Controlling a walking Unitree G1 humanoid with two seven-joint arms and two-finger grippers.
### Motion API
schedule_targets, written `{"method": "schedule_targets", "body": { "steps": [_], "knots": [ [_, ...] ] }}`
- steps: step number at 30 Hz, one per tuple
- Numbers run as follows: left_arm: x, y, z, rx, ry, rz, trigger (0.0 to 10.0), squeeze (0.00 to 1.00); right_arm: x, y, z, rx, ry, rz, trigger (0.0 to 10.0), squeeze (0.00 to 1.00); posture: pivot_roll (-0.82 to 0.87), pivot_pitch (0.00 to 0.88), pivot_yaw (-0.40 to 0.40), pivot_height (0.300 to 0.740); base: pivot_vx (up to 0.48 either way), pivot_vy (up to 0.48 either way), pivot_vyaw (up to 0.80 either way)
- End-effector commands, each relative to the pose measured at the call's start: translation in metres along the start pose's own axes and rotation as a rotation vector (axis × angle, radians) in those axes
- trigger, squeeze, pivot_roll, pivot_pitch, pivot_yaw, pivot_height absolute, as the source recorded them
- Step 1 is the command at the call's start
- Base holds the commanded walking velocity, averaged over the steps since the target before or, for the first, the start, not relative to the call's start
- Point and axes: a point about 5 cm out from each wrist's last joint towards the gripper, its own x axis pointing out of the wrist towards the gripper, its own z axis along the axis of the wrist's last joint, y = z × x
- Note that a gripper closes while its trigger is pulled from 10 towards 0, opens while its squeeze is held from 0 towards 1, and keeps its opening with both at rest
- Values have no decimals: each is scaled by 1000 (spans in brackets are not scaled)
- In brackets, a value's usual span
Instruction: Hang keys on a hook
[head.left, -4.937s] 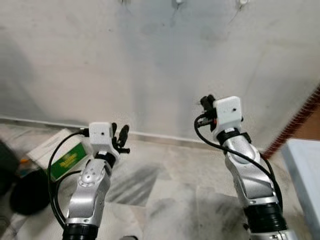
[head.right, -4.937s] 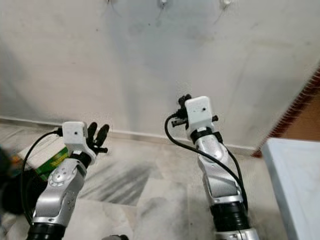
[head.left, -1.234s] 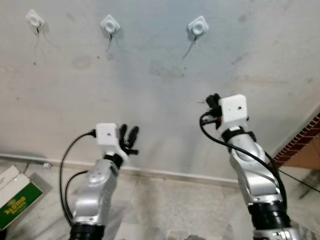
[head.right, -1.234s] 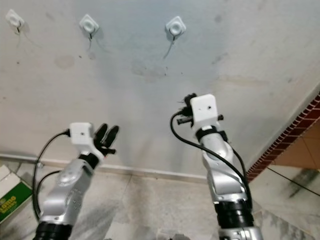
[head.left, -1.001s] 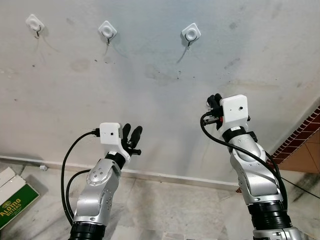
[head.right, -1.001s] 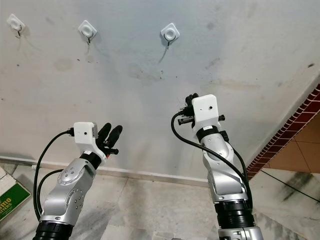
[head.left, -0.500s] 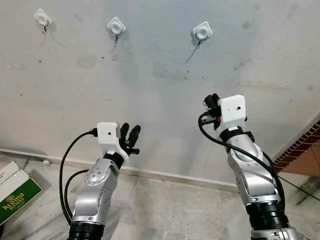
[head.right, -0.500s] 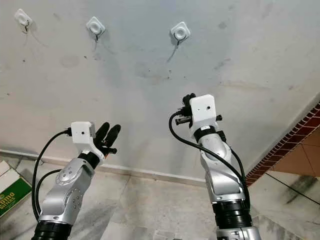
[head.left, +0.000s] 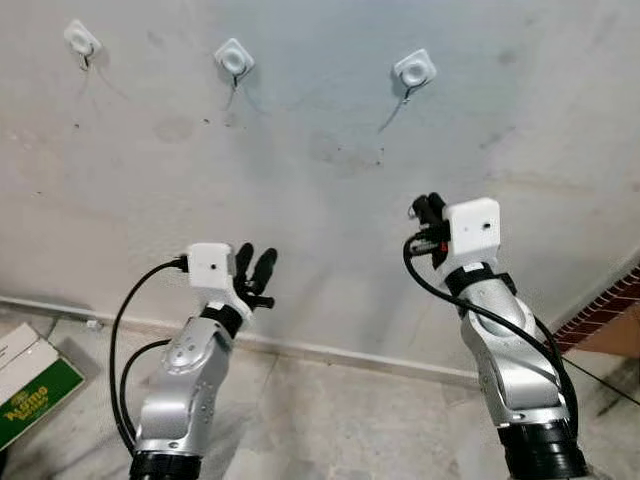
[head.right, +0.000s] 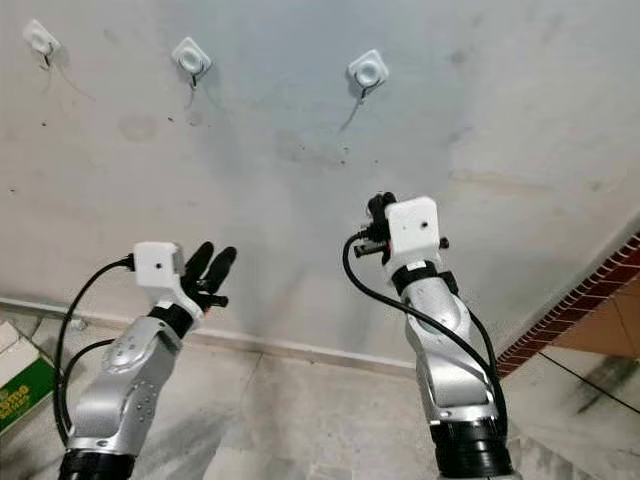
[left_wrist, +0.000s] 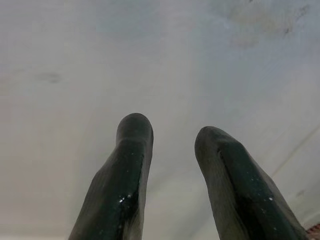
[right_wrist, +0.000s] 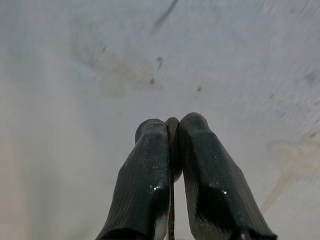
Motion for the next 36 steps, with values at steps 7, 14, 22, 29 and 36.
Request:
{"method": "schedule_targets", "body": {
  "steps": [7,14,22,29,36],
  "knots": [
    [-45,17,-4,67,29,90,10000,0,-31,2,5,41,11,17,10000,0,-63,88,-3,740,0,0,0],
    [-62,15,0,77,36,104,10000,0,-53,0,10,35,37,23,10000,0,-47,81,0,740,0,0,0],
    [-80,19,-3,119,63,149,10000,0,-83,-12,5,89,133,-40,10000,0,-50,78,5,740,0,0,0],
    [-80,14,-2,52,71,91,10000,0,-85,-9,4,104,160,-29,10000,0,-46,87,6,740,0,0,0],
    [-78,11,-2,43,70,72,10000,0,-80,-6,3,153,171,-43,10000,0,-46,70,4,740,260,0,0]
  ]
}}
